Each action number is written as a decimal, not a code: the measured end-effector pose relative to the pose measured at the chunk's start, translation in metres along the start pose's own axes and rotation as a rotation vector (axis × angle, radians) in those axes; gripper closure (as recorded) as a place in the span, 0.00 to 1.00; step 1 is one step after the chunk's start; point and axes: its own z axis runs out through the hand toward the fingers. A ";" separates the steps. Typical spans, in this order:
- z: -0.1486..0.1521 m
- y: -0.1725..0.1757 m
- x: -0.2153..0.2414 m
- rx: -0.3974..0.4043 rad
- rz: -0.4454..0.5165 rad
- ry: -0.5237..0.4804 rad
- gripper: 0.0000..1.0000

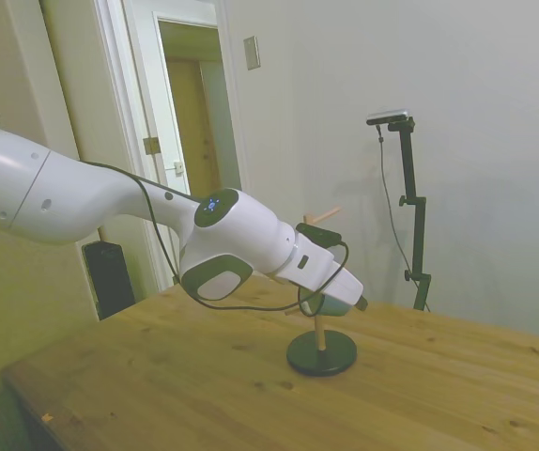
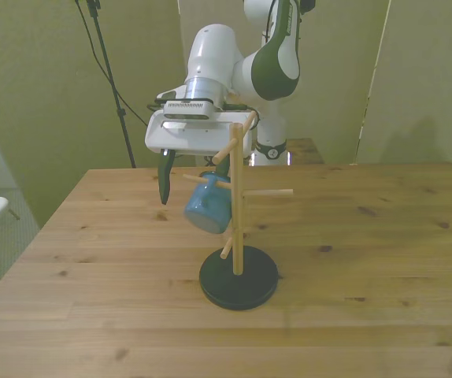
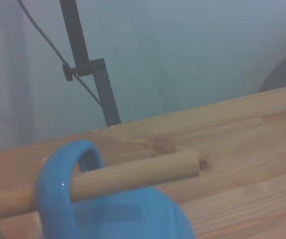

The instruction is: Unload the mug

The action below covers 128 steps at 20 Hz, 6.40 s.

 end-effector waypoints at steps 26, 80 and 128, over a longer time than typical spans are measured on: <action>0.045 -0.002 0.016 -0.002 -0.040 -0.004 1.00; -0.047 0.082 -0.020 0.133 0.056 -0.191 1.00; 0.040 0.034 -0.133 -0.432 -0.168 -0.719 0.00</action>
